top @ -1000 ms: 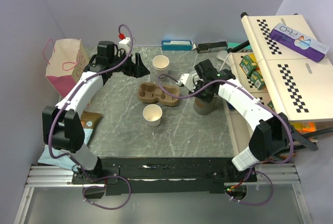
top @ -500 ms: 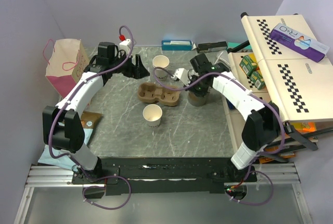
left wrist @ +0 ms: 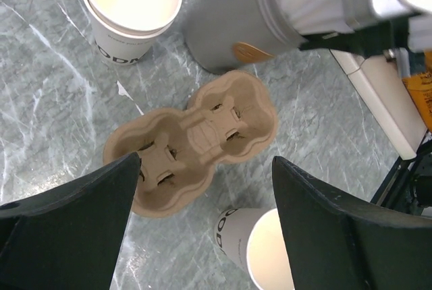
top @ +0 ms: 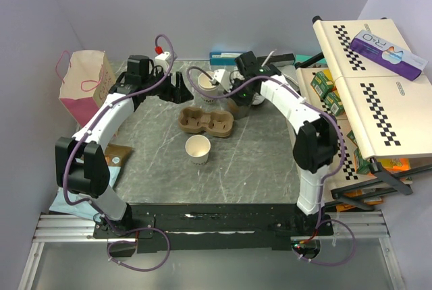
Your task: Pack the takeout coffee
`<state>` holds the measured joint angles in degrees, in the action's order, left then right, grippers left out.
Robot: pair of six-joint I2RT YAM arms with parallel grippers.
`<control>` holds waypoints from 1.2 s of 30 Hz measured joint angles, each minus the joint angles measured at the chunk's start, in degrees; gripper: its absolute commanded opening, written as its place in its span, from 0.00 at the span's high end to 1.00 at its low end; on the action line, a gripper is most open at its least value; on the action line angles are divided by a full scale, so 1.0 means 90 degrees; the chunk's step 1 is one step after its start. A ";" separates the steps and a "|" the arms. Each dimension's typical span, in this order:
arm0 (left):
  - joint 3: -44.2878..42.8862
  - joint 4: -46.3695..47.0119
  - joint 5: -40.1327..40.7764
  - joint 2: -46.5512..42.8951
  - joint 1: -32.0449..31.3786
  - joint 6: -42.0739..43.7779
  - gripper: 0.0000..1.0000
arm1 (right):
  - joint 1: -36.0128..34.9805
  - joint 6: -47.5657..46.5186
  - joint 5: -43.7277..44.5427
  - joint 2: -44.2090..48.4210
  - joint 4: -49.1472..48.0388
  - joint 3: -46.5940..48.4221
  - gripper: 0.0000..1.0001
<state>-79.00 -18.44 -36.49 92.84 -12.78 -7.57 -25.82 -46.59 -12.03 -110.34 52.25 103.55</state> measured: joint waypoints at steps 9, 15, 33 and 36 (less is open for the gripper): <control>0.0002 -0.0126 0.0085 0.0000 0.0000 0.0107 0.15 | 0.0000 -0.0121 -0.0265 -0.0889 0.0005 0.1127 0.95; 0.0002 -0.0146 0.0117 0.0000 0.0000 0.0119 0.14 | 0.0000 -0.0199 -0.0270 -0.0889 -0.0024 0.1129 0.77; 0.0002 -0.0141 0.0141 0.0000 0.0000 0.0124 0.14 | -0.0007 0.0131 -0.0345 -0.0503 -0.0182 0.1552 0.65; 0.0002 -0.0138 0.0146 0.0000 0.0000 0.0124 0.14 | -0.0007 0.0126 -0.0593 0.0408 -0.0418 0.0831 0.67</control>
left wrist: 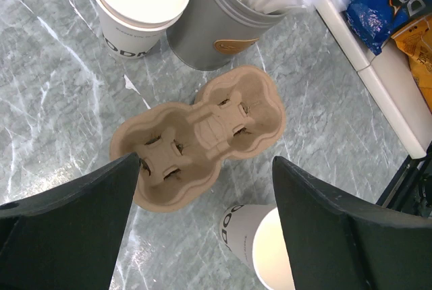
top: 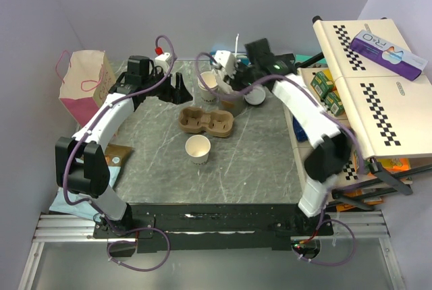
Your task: Pack the takeout coffee
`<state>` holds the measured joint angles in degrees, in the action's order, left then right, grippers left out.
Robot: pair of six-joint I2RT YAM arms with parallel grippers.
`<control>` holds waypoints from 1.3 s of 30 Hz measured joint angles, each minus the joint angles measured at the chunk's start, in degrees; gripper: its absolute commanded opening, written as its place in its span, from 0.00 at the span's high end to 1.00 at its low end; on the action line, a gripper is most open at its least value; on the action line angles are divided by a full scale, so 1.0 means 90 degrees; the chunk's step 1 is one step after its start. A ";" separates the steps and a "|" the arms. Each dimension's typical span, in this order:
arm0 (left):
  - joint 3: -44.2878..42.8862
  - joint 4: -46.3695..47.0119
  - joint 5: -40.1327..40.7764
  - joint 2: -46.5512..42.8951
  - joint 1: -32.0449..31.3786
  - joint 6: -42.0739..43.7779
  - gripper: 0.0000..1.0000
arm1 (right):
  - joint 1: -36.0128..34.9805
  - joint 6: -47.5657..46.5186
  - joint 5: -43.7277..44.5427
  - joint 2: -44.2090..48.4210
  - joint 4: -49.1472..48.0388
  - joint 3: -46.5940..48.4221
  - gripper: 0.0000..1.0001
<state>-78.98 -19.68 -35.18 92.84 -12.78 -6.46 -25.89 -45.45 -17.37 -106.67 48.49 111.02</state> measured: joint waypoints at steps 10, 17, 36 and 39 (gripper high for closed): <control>-0.0092 -0.0095 0.0063 0.0000 0.0015 0.0007 0.14 | 0.0175 -0.1192 -0.0308 0.2824 -0.0372 -0.3194 0.62; -0.0189 -0.0321 0.0126 -0.0012 0.0044 0.0223 0.14 | 0.0814 -0.1566 0.0034 0.1435 -0.0430 -0.3504 0.48; -0.0189 -0.1054 0.0617 -0.0265 0.0095 0.0986 0.14 | 0.1039 -0.3555 0.0712 -0.0476 -0.1137 -0.2718 0.56; -0.0189 -0.1083 0.0617 -0.0265 0.0107 0.0986 0.13 | 0.1035 -0.3563 0.0772 -0.0474 -0.1209 -0.2718 0.57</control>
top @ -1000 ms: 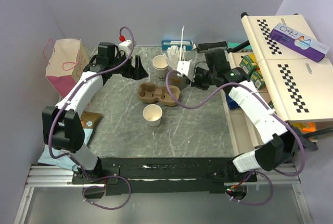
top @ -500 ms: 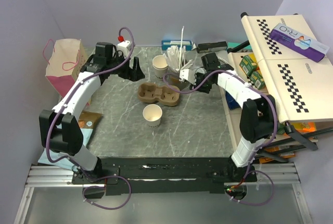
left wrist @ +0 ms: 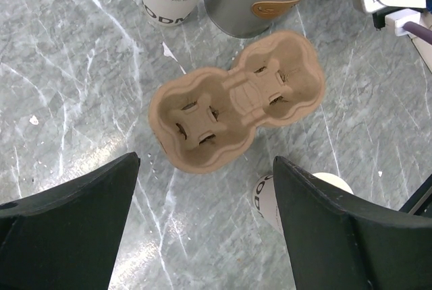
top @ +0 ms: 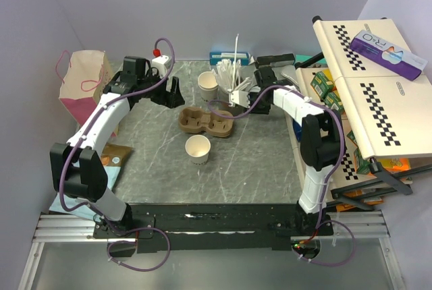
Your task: Pack the takeout coffee
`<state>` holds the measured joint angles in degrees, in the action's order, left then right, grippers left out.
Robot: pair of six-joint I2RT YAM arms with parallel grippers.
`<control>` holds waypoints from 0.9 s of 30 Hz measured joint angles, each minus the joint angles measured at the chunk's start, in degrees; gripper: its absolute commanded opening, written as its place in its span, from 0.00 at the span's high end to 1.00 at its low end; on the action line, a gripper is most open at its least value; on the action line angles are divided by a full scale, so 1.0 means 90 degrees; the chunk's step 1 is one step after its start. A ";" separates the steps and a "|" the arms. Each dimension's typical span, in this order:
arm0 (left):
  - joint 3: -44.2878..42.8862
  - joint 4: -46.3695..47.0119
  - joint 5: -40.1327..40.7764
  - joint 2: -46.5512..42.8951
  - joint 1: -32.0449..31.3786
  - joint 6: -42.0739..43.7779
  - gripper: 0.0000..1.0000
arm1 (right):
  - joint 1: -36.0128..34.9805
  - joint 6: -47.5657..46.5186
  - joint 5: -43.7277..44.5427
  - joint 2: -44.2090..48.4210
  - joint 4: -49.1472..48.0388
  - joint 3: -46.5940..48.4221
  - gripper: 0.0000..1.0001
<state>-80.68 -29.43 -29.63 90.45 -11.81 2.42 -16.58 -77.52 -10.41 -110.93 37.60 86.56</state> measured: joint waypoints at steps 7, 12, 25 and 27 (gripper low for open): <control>0.0000 -0.0007 -0.0012 0.0000 0.0041 -0.0007 0.13 | -0.0233 -0.0066 0.0219 0.0000 -0.0049 0.0002 0.60; -0.0002 -0.0005 -0.0061 0.0000 0.0061 -0.0027 0.13 | -0.0678 -0.0068 0.0461 -0.0335 -0.0010 0.0384 0.60; -0.0002 -0.0007 -0.0078 0.0000 0.0061 -0.0027 0.13 | -0.0712 -0.0291 0.1168 -0.1355 -0.0036 0.1003 0.62; -0.0002 -0.0007 -0.0083 0.0000 0.0063 -0.0027 0.13 | -0.0690 -0.0277 0.1248 -0.1355 -0.0051 0.1003 0.62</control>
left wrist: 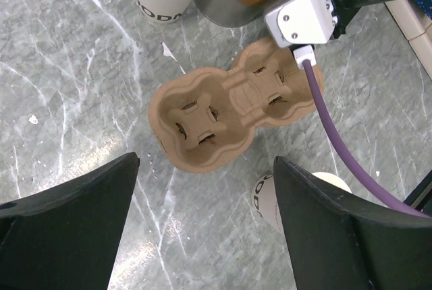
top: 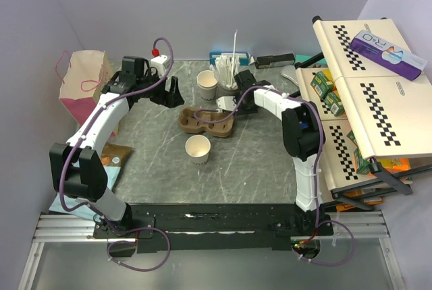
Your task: Pack the takeout coffee
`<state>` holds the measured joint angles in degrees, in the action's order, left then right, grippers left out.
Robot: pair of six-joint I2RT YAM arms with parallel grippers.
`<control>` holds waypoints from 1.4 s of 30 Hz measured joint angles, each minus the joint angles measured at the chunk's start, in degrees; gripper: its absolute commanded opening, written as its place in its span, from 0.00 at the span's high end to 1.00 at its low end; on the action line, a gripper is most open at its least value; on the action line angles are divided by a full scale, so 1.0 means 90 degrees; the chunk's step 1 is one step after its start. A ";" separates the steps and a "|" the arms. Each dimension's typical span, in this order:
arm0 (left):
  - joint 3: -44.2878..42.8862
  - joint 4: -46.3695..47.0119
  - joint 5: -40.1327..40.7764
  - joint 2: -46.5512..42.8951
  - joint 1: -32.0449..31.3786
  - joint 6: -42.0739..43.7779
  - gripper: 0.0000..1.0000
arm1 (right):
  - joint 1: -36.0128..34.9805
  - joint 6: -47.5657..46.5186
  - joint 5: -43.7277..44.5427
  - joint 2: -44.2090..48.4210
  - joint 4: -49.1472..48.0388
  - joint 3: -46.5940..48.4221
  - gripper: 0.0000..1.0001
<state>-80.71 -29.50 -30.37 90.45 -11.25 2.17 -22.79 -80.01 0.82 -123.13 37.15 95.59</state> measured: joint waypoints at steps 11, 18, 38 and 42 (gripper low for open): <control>0.0000 0.0000 -0.0117 0.0005 0.0007 -0.0034 0.13 | 0.0243 0.0124 0.0163 0.0000 -0.0083 0.0000 0.63; 0.0000 0.0002 -0.0168 0.0005 0.0010 -0.0061 0.13 | 0.0316 0.0168 0.0287 -0.0002 -0.0206 0.0019 0.63; 0.0002 0.0010 -0.0282 0.0005 0.0010 -0.0153 0.13 | 0.0296 0.0095 0.0529 -0.0061 -0.0291 0.0231 0.64; 0.0002 0.0007 -0.0308 0.0005 0.0010 -0.0153 0.13 | 0.0270 0.0061 0.0551 -0.0061 -0.0330 0.0231 0.61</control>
<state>-80.68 -29.43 -33.15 90.50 -11.16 0.80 -20.36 -79.46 5.78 -123.68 34.17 97.67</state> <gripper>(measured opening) 0.873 0.369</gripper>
